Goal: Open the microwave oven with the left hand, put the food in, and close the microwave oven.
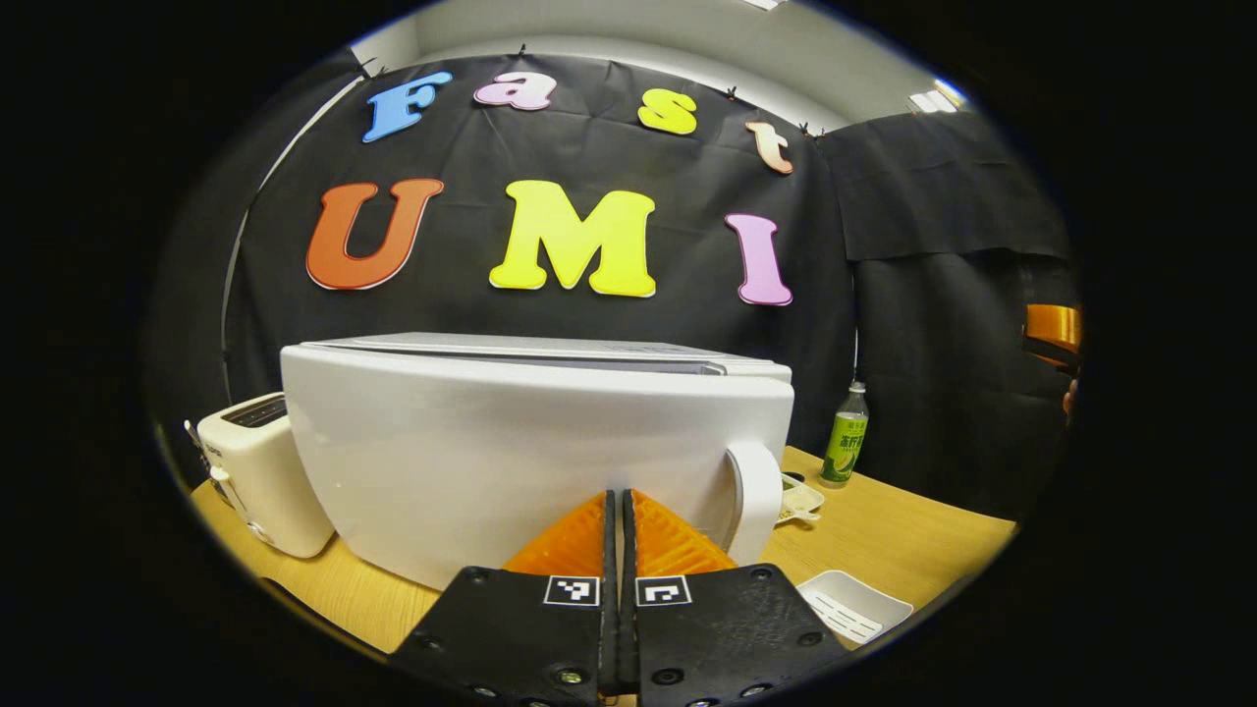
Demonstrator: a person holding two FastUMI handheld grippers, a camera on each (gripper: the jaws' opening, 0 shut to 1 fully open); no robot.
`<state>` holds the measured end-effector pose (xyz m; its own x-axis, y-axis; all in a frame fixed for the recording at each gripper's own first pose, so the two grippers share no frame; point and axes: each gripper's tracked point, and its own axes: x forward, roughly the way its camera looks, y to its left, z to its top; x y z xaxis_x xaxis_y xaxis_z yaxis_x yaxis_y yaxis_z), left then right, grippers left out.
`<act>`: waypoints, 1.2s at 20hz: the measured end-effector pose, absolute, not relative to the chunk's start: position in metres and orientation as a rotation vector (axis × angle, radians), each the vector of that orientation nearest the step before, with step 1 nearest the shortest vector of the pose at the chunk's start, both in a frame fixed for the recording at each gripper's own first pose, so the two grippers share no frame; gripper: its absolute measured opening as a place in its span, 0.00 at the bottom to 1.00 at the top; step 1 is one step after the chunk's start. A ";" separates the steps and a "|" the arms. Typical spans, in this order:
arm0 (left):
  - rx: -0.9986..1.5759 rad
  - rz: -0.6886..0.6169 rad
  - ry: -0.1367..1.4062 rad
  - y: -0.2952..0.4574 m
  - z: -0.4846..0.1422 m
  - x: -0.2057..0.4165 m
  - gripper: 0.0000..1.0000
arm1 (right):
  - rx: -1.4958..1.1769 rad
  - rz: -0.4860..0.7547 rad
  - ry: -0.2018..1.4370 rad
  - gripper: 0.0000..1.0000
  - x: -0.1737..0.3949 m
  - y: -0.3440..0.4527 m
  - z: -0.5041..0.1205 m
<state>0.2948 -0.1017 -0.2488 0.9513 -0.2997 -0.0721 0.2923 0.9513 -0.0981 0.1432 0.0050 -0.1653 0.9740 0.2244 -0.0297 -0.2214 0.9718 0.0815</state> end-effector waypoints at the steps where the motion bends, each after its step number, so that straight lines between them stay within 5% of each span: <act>1: -0.093 -0.287 0.092 -0.103 -0.250 0.303 0.00 | 0.068 0.212 0.038 1.00 0.147 0.000 -0.166; 2: -0.095 -0.271 0.092 -0.105 -0.252 0.311 0.00 | 0.064 0.199 0.036 0.91 0.150 -0.005 -0.166; 3: -0.091 -0.255 0.088 -0.107 -0.252 0.321 0.00 | 0.064 0.192 0.037 1.00 0.151 -0.007 -0.166; 4: -0.077 -0.237 0.091 -0.110 -0.255 0.331 0.00 | 0.065 0.189 0.044 0.91 0.151 -0.008 -0.168; 6: -0.058 -0.211 0.081 -0.115 -0.256 0.349 0.00 | 0.069 0.185 0.055 1.00 0.148 -0.010 -0.170; 7: -0.053 -0.193 0.131 -0.114 -0.263 0.345 0.00 | 0.069 0.180 0.059 0.91 0.145 -0.011 -0.170; 9: -0.054 -0.191 0.118 -0.116 -0.260 0.348 0.00 | 0.066 0.160 0.062 0.91 0.139 -0.017 -0.169; 10: -0.073 -0.192 0.113 -0.116 -0.259 0.347 0.00 | 0.067 0.148 0.062 1.00 0.135 -0.019 -0.168; 12: -0.099 -0.199 0.113 -0.117 -0.260 0.347 0.00 | 0.072 0.125 0.073 0.91 0.125 -0.022 -0.166; 16: -0.091 -0.170 0.222 -0.116 -0.282 0.338 0.00 | 0.089 0.106 0.094 0.92 0.099 -0.023 -0.163; 17: -0.071 -0.144 0.247 -0.112 -0.287 0.328 0.00 | 0.089 0.099 0.095 1.00 0.093 -0.023 -0.161; 18: -0.051 -0.116 0.266 -0.107 -0.289 0.316 0.00 | 0.086 0.092 0.095 0.91 0.087 -0.022 -0.160; 19: -0.038 -0.110 0.278 -0.108 -0.291 0.303 0.00 | 0.088 0.084 0.089 1.00 0.081 -0.023 -0.158; 21: -0.015 -0.114 0.280 -0.110 -0.285 0.276 0.20 | 0.104 0.080 0.081 0.91 0.067 -0.022 -0.154; 22: 0.005 -0.106 0.274 -0.107 -0.280 0.260 0.39 | 0.111 0.080 0.085 1.00 0.061 -0.021 -0.156; 24: 0.037 -0.097 0.267 -0.103 -0.269 0.230 0.85 | 0.125 0.089 0.073 0.91 0.048 -0.018 -0.151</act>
